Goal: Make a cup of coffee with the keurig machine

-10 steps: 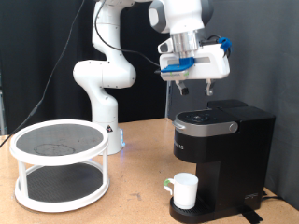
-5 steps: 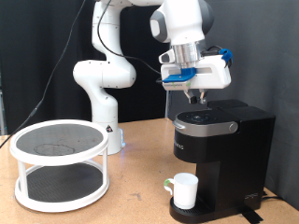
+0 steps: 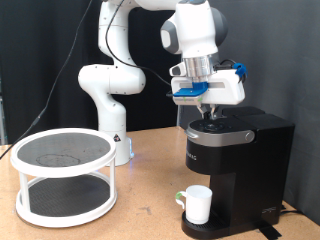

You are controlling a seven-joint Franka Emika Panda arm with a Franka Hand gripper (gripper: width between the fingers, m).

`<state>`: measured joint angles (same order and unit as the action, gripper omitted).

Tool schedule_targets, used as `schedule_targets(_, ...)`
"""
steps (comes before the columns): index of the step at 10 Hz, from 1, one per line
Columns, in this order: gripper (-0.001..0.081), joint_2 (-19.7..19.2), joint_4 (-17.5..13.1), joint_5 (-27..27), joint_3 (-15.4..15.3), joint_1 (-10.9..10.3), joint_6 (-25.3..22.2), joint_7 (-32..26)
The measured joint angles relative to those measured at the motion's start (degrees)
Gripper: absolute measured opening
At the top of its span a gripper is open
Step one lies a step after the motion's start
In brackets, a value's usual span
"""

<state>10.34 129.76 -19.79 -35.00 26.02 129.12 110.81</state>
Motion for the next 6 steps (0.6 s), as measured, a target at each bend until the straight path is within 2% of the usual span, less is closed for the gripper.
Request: schedule_targets(6, 0.0000, -2.1, -0.8, 0.4, 0.0, 0.2, -0.4, 0.8)
